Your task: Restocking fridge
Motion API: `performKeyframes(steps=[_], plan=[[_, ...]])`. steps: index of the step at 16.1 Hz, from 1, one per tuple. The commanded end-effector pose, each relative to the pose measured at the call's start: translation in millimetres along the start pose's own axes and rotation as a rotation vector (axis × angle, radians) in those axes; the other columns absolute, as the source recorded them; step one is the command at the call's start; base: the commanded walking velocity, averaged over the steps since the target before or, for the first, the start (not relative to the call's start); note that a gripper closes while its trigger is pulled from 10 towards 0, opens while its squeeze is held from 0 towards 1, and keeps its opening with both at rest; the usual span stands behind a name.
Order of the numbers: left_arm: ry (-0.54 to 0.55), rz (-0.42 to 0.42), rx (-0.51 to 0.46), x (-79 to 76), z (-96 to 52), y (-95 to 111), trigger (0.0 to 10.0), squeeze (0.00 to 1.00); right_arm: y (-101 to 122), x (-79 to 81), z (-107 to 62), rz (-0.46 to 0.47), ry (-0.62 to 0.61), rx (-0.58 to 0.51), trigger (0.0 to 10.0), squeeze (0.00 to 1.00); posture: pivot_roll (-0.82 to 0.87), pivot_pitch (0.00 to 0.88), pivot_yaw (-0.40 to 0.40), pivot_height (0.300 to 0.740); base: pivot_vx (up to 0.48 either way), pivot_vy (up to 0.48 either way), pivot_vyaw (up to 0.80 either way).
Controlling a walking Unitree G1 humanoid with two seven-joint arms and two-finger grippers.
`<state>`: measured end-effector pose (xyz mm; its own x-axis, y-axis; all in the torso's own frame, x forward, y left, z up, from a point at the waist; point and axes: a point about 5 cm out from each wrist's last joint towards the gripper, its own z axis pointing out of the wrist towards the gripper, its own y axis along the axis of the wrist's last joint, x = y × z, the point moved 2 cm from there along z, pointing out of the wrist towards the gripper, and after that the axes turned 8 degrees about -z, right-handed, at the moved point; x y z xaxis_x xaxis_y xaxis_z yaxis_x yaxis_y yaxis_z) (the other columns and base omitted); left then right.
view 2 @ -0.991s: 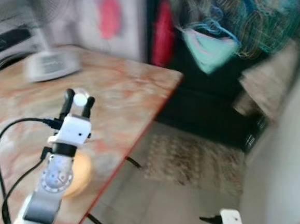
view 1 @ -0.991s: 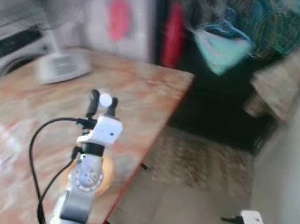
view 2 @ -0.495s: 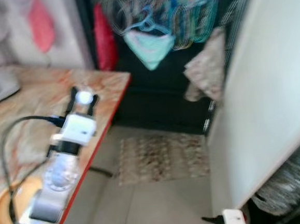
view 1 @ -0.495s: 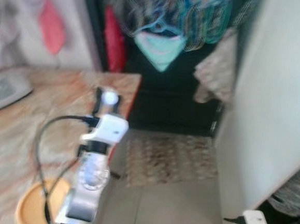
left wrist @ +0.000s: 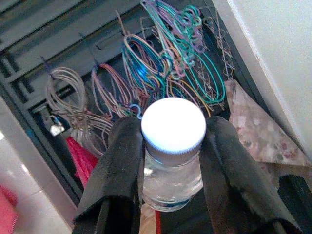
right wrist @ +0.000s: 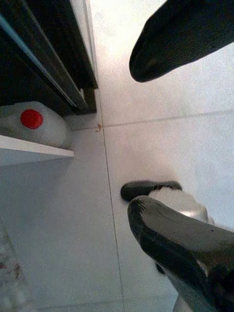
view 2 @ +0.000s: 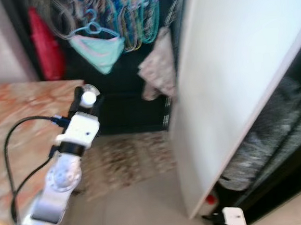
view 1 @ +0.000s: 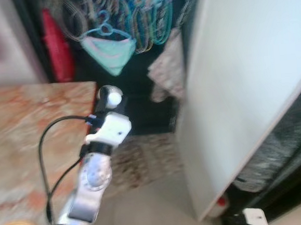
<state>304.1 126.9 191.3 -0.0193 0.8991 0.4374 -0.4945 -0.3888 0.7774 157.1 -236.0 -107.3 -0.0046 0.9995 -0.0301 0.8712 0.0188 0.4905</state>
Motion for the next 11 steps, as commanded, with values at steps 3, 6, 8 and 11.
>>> performKeyframes(steps=[3,6,8,11], plan=[[0.014,-0.01,-0.025,1.4,4.2,5.7,10.0,0.0,-1.7,-3.7,-0.9,-0.007,-0.008,0.01,10.0,0.0,0.1,0.0,-0.011,0.74,0.0,0.0,-0.79],[0.017,-0.012,-0.014,2.1,3.7,2.9,10.0,0.0,-1.5,-2.8,-0.8,-0.007,-0.004,0.009,10.0,0.0,0.1,0.0,-0.007,0.74,0.0,0.0,-0.79],[0.017,-0.012,-0.007,2.4,3.4,1.6,10.0,0.0,-1.6,-2.4,-0.7,-0.006,-0.003,0.008,10.0,0.0,0.1,0.0,-0.004,0.74,0.0,0.0,-0.79],[0.02,-0.011,0.008,4.5,3.8,-2.3,10.0,0.0,-2.1,-0.8,-0.5,-0.004,0.001,0.009,10.0,0.0,0.1,0.0,0.002,0.74,0.0,0.0,-0.79]])
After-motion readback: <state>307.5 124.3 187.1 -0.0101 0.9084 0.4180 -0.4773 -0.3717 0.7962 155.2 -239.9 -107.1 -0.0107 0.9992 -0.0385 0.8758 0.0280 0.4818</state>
